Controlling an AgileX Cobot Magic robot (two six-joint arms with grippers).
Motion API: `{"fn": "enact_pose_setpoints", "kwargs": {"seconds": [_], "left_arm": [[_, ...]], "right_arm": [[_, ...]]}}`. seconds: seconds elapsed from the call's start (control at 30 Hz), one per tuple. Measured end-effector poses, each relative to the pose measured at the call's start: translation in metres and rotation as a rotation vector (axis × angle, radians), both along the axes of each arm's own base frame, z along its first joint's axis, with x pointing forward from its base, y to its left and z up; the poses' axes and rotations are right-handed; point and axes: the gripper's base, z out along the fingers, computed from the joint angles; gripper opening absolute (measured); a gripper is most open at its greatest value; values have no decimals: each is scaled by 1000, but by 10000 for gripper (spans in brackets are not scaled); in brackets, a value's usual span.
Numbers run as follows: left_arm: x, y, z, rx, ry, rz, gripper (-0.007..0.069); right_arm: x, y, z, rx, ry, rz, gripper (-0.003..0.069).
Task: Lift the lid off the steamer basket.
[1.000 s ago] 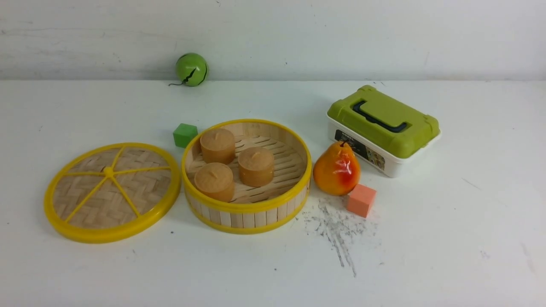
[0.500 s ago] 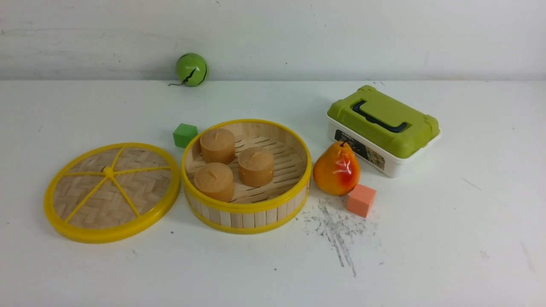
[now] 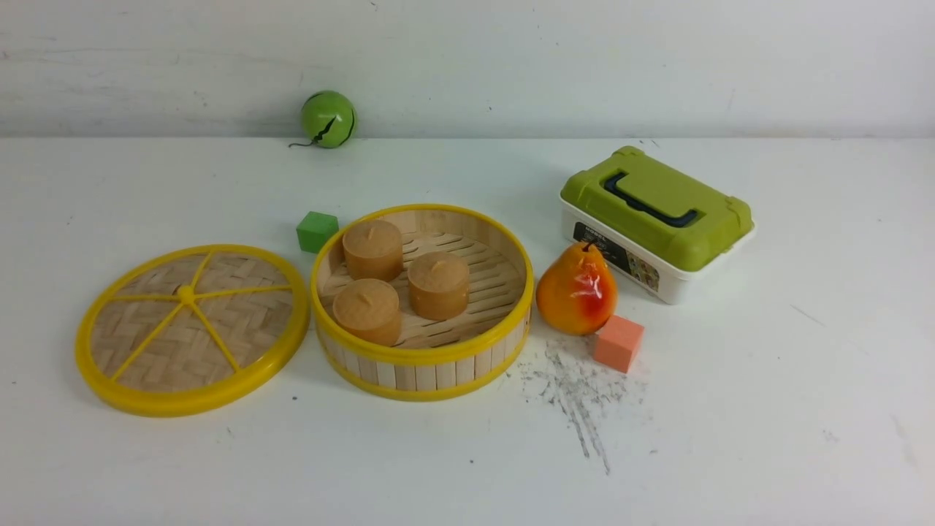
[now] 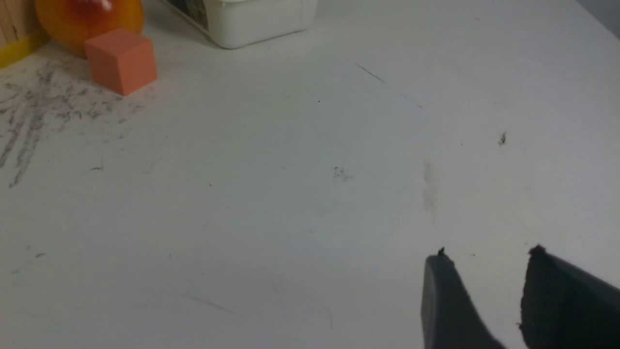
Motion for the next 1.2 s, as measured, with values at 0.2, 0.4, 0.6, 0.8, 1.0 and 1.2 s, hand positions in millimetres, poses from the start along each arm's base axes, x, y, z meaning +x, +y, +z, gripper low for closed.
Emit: {"fn": "enact_pose_setpoints", "kwargs": {"seconds": [0.2,0.4,0.6,0.8,1.0,1.2], "left_arm": [[0,0,0,0,0,0,39],[0,0,0,0,0,0,41],[0,0,0,0,0,0,50],[0,0,0,1,0,0,57],[0,0,0,1,0,0,62],[0,0,0,1,0,0,72]], "right_arm": [[0,0,0,0,0,0,240],[0,0,0,0,0,0,240],[0,0,0,0,0,0,240],[0,0,0,0,0,0,240],[0,0,0,0,0,0,240],[0,0,0,0,0,0,240]]}}
